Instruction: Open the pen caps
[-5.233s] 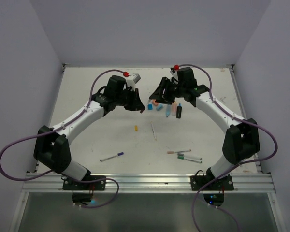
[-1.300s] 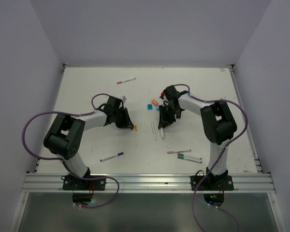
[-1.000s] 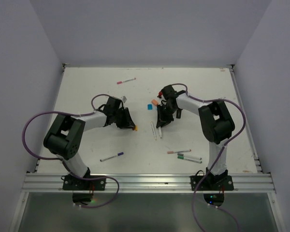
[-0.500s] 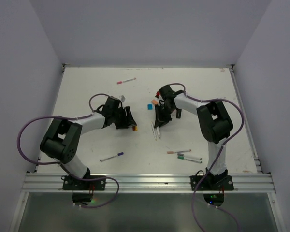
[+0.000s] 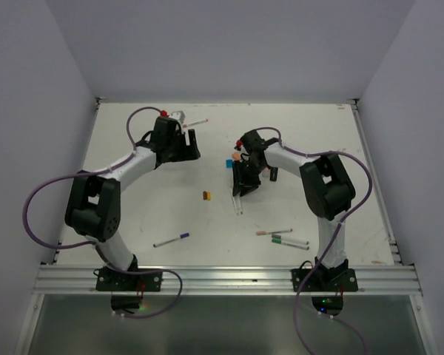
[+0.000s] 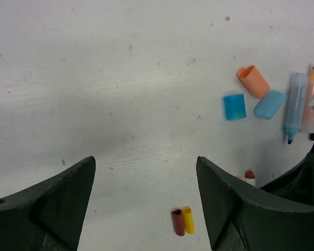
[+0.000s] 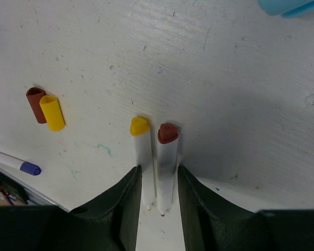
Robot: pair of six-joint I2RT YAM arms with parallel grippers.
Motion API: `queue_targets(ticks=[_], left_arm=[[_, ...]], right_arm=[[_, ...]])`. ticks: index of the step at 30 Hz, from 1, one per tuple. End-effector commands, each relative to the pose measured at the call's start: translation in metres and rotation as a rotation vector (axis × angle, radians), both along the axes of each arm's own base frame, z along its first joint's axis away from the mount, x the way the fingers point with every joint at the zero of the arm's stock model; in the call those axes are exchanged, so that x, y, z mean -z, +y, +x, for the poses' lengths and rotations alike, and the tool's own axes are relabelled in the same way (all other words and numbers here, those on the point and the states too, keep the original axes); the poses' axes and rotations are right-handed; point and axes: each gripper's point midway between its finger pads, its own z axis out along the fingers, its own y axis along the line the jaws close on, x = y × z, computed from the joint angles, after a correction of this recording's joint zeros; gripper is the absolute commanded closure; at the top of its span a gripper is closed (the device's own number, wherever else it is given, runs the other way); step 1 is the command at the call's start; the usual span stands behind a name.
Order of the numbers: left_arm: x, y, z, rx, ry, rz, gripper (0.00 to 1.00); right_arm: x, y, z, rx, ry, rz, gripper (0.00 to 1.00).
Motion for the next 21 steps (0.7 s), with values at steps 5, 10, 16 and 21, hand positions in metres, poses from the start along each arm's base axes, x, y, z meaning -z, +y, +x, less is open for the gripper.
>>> queue_targets(ticks=[5,10,16,21], left_arm=[[-0.035,0.014,0.092,0.144,-0.206,0.17,0.19],[-0.022,0.018,0.151,0.246,-0.196,0.254,0.18],[-0.012,0.023,0.185,0.357,-0.309,0.399,0.17],[-0.012,0.023,0.2,0.436,-0.416,0.473,0.16]], right_arm=[[-0.048,-0.002,0.013,0.014,-0.105,0.0,0.56],[-0.073,0.002,-0.005,0.026,-0.079,0.077,0.51],[-0.086,-0.009,-0.037,0.009,-0.058,0.107,0.5],[-0.092,-0.02,-0.052,-0.006,-0.072,0.102,0.5]])
